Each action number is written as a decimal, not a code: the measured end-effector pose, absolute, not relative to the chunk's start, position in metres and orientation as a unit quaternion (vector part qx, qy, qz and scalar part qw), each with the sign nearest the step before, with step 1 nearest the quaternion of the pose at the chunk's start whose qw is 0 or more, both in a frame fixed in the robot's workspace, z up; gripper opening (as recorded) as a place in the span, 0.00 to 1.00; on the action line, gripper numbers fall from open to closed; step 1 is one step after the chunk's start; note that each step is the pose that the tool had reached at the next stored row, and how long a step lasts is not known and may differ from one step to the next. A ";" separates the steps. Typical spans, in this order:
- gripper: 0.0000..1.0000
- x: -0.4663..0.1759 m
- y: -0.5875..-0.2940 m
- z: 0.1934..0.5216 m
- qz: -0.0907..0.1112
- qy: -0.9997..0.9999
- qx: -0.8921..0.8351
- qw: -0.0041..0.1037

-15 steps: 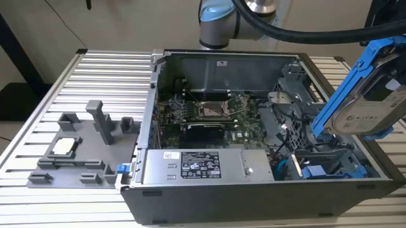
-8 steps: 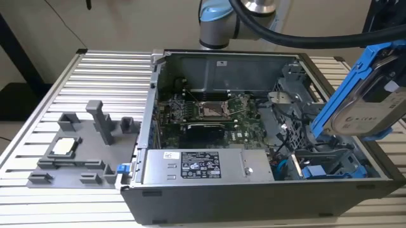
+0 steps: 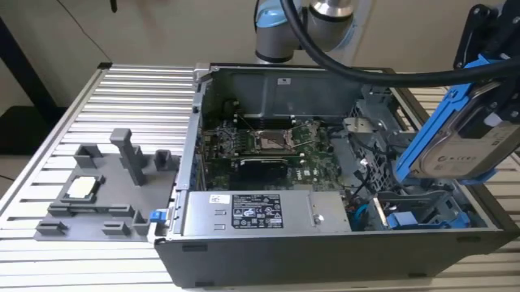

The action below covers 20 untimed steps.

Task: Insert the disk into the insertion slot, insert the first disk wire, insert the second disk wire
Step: 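Insert the disk into the insertion slot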

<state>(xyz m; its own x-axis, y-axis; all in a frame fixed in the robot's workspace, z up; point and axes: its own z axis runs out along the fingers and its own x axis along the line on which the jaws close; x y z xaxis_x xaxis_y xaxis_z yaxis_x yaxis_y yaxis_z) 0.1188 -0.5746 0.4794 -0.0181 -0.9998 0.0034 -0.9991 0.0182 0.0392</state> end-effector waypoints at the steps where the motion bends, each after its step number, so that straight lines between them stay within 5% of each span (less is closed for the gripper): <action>1: 0.33 0.119 -0.575 0.478 -0.013 -0.713 0.701 0.015; 20: 0.33 0.119 -0.562 0.457 -0.013 -0.713 0.701 0.015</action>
<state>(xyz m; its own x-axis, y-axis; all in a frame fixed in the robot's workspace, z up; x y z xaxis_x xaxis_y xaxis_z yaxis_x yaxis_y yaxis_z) 0.1188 -0.5622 0.4571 -0.0181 -0.9998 0.0033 -0.9991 0.0182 0.0392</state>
